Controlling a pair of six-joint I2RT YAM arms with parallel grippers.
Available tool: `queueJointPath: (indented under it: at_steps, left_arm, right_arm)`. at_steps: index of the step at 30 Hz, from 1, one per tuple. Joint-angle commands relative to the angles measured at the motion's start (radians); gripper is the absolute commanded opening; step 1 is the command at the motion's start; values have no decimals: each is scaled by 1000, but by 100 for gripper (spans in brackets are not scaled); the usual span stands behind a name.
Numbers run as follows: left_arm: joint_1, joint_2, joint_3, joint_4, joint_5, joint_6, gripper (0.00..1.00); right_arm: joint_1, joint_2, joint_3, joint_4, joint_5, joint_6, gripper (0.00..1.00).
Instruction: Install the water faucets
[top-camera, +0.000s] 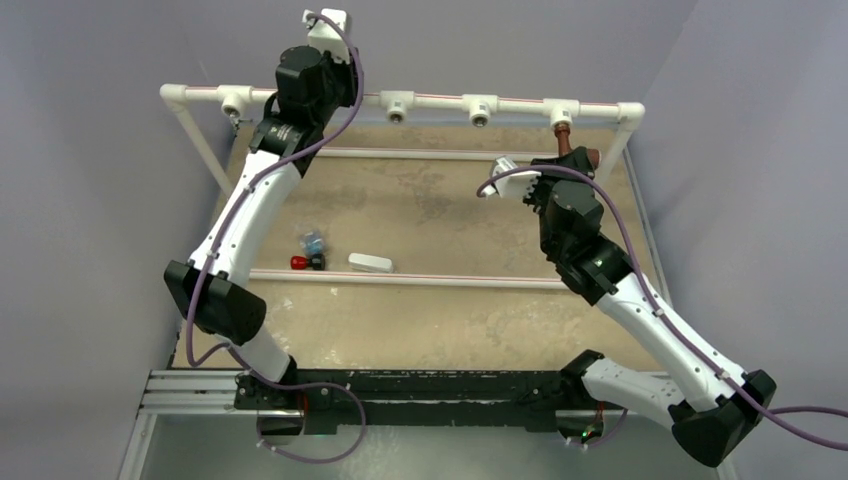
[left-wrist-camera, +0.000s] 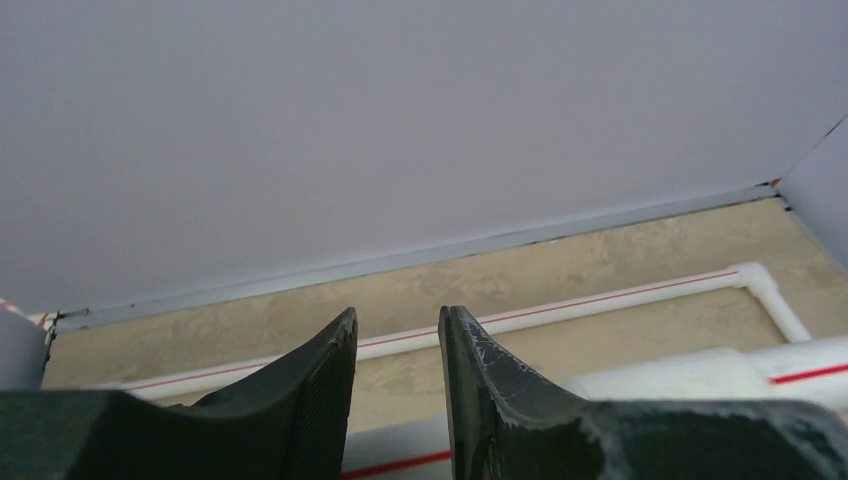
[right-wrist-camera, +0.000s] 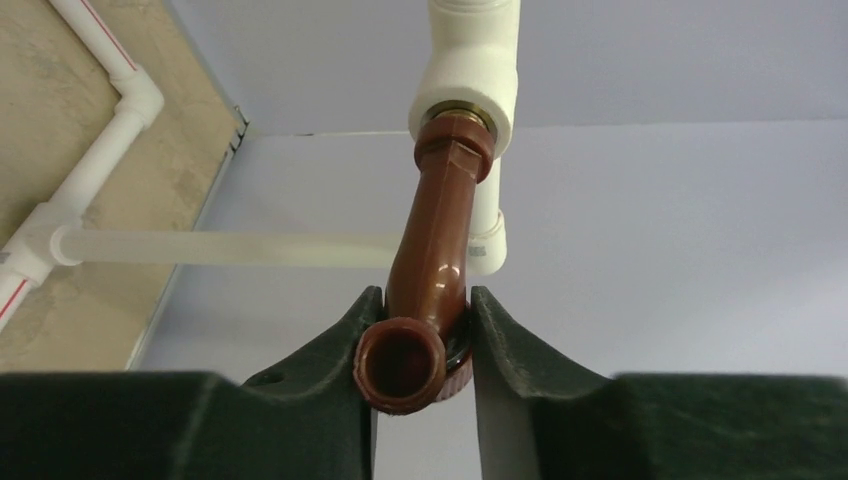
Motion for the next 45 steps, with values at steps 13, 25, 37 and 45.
queueJointPath:
  at_steps: [13, 25, 37, 45]
  left_arm:
    - [60, 44, -17, -5, 39, -27, 34]
    - [60, -13, -102, -120, 91, -78, 34]
    - [55, -139, -254, -229, 121, -157, 30]
    - [54, -186, -275, -231, 105, -170, 28]
  right_arm:
    - [-79, 14, 51, 122, -64, 335, 0]
    - [-308, 132, 185, 127, -392, 964, 0]
    - [-482, 142, 116, 307, -777, 1451, 0]
    - [-598, 159, 59, 463, -997, 1720, 0]
